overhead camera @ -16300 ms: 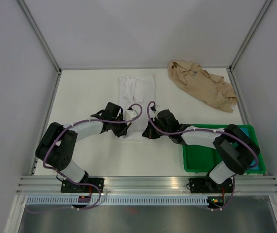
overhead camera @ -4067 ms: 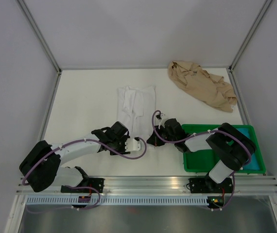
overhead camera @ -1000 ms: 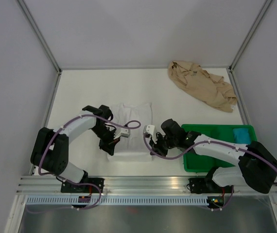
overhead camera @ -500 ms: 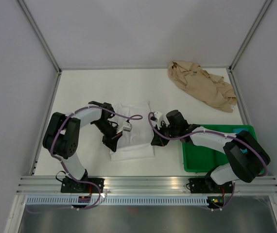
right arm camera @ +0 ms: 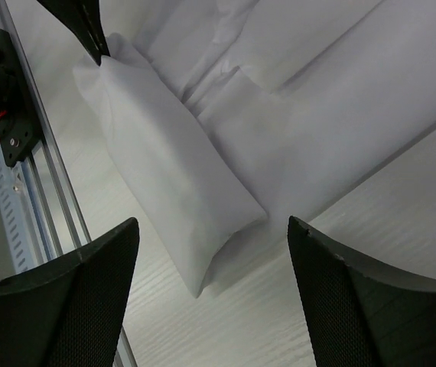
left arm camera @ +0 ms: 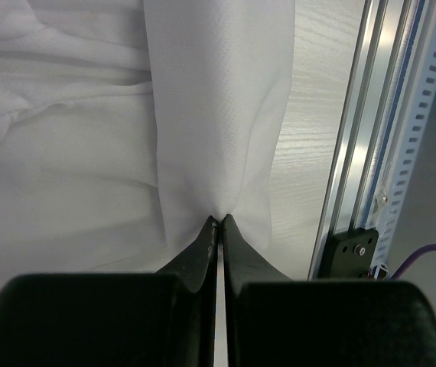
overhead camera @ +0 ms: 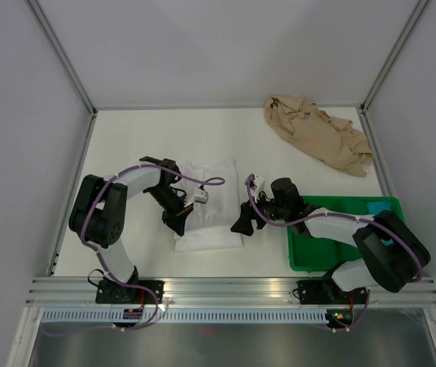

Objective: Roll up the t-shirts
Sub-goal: Roll the tshirt

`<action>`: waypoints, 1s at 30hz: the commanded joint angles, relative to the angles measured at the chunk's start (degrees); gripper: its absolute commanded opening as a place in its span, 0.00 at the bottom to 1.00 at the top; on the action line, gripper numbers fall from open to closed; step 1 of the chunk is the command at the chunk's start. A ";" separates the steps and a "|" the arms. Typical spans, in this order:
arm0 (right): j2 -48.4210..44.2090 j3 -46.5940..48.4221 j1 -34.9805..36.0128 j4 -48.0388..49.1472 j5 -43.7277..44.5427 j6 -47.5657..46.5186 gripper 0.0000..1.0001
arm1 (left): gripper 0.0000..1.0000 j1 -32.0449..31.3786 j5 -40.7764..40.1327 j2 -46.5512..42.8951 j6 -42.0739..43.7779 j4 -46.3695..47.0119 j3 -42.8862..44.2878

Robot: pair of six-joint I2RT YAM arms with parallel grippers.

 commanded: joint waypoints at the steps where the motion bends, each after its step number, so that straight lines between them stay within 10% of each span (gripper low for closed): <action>1: 4.51 -1.37 0.48 9.05 -2.61 6.95 0.83 | 0.02 0.24 2.11 -0.40 0.05 0.61 0.97; 6: 9.43 -2.34 2.15 13.10 -1.74 9.43 0.60 | 0.02 0.24 1.06 -0.57 -0.74 1.40 0.71; 10: 9.44 -2.69 1.98 13.45 0.37 10.92 0.01 | 0.12 0.32 -0.70 -1.62 -3.88 4.11 0.45; 13: 9.53 -2.69 1.98 13.19 1.08 12.42 0.00 | 0.37 1.11 -0.53 -4.52 -6.61 7.37 -0.17; 22: 9.53 -4.88 1.89 14.33 5.03 17.78 0.00 | 0.63 1.38 -3.33 -14.28 -11.02 15.80 -8.86; 26: 9.26 -5.06 1.89 13.55 6.35 17.96 0.00 | 0.56 1.20 -5.97 -12.88 -14.18 19.67 -10.54; 30: 9.18 -4.89 1.89 12.66 7.23 18.48 0.03 | 0.17 1.20 -7.55 -10.42 -19.19 23.81 -10.10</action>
